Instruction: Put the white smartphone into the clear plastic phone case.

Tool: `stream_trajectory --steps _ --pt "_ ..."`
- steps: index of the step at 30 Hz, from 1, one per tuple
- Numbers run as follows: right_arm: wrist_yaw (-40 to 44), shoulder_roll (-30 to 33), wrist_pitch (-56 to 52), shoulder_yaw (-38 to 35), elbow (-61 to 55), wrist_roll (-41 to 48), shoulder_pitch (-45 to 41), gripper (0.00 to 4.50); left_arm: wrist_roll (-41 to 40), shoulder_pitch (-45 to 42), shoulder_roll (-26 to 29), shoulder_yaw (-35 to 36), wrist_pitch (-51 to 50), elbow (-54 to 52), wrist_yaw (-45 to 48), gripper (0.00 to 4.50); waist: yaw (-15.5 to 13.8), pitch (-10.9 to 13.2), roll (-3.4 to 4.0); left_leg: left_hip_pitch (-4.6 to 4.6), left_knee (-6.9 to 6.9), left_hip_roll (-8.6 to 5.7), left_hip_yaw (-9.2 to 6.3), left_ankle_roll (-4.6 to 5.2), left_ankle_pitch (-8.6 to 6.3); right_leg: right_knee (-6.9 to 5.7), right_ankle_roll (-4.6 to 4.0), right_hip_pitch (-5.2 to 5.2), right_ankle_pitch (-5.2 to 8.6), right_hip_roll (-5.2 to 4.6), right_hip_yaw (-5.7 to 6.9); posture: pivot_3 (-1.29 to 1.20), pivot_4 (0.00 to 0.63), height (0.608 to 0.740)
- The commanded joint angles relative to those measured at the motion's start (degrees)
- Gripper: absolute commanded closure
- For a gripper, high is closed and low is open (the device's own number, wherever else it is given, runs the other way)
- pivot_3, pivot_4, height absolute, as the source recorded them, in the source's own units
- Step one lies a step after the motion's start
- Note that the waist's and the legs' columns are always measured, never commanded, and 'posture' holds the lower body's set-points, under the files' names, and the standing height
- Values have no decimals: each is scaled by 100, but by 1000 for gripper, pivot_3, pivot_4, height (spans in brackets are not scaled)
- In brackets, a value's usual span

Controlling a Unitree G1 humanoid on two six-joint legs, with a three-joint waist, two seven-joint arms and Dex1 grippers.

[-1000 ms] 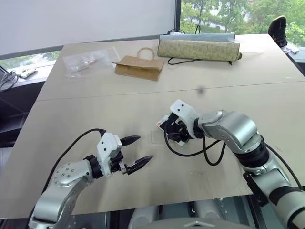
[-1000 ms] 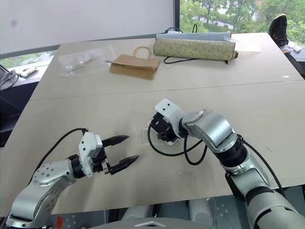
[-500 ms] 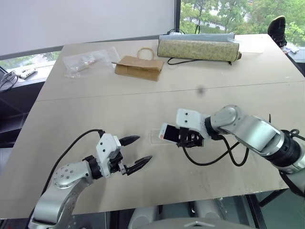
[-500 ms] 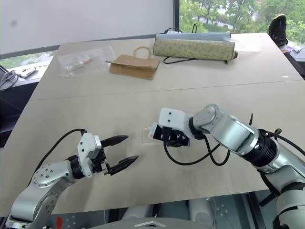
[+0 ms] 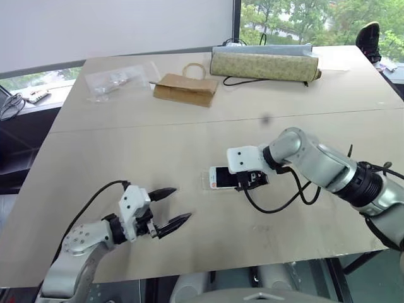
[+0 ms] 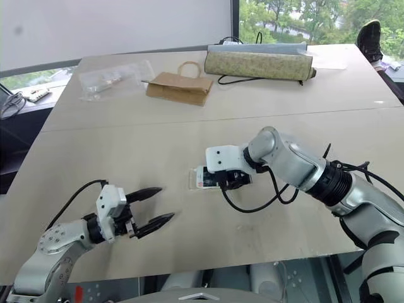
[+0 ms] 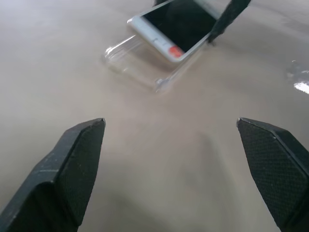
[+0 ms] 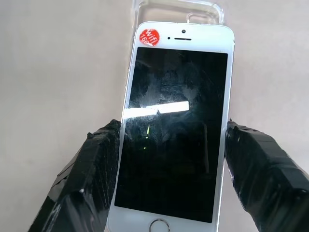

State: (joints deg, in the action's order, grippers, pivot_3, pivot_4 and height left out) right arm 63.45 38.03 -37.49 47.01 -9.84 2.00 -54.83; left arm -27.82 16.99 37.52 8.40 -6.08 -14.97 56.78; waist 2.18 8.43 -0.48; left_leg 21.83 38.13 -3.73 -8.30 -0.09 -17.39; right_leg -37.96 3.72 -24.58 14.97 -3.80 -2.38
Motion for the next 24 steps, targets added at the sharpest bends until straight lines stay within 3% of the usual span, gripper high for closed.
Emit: stream_trajectory --steps 1,12,17,24 --pt "276 -44 261 -10 180 -327 -121 1634 120 -13 -95 47 495 357 237 0 -8 0 0 0 0 0 0 0 0 0 0 0 0 -1 1 0 150 740" --pt "825 -310 -72 -59 406 -675 -38 1634 186 119 -263 15 690 243 185 0 -3 -12 -5 -2 3 0 -2 0 0 -1 0 2 0 -1 1 0 150 740" --pt "994 -390 -187 -75 493 -809 -75 1634 -223 101 -100 194 211 -506 93 0 -15 -17 -11 -3 3 0 -6 0 0 -2 0 3 0 -2 4 0 150 740" --pt "1208 -501 -305 6 625 -984 -166 1634 -398 -378 163 137 -288 -774 69 0 -16 -20 -7 -5 4 -1 -7 0 0 -3 0 8 0 -1 6 0 150 740"
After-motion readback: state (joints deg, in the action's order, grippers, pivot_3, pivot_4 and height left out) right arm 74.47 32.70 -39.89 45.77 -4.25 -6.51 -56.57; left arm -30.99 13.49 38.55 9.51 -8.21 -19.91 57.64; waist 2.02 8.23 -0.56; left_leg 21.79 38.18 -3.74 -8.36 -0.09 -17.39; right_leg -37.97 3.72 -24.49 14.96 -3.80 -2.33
